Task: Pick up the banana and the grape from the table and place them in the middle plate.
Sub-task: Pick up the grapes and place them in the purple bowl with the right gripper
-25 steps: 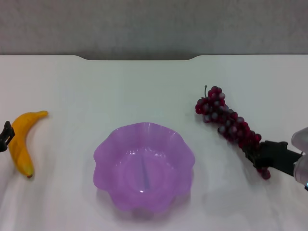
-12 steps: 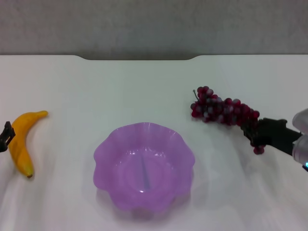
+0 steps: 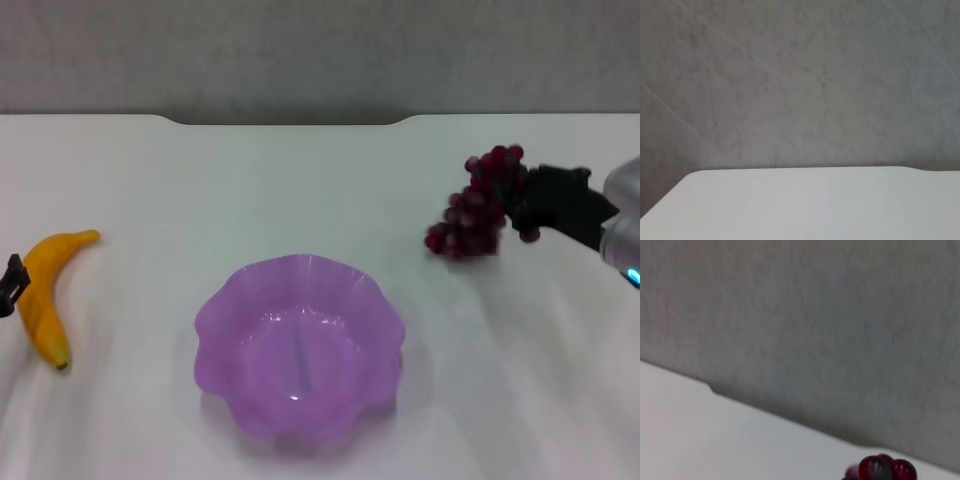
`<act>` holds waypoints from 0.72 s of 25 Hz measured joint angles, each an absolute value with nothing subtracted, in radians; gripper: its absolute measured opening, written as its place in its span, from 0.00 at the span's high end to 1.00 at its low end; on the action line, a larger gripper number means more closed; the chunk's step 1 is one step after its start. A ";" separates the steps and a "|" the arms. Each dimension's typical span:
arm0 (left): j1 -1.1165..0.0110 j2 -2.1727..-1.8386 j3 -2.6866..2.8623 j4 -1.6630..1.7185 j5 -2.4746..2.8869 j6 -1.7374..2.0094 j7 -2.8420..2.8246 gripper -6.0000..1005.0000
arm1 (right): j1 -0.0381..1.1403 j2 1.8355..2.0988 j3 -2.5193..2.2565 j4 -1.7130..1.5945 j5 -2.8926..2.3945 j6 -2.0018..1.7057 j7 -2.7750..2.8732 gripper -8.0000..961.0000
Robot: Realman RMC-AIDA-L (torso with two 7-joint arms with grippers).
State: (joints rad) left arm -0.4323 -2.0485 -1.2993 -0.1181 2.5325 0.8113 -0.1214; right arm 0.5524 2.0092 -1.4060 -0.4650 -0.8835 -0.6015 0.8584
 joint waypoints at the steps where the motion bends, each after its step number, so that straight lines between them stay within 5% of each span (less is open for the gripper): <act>1: -0.432 -2.048 -1.299 -0.118 2.533 0.811 -0.121 0.12 | 0.553 2.009 -1.404 -0.477 -0.883 -0.602 0.858 0.72; 18: -0.430 -2.048 -1.299 -0.118 2.533 0.811 -0.120 0.12 | 0.609 2.005 -1.403 -0.636 -0.883 -0.616 0.830 0.73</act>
State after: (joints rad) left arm -0.4295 -2.0477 -1.2993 -0.1181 2.5325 0.8115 -0.1197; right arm 0.6090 2.0052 -1.4028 -0.6362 -0.8835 -0.6159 0.8300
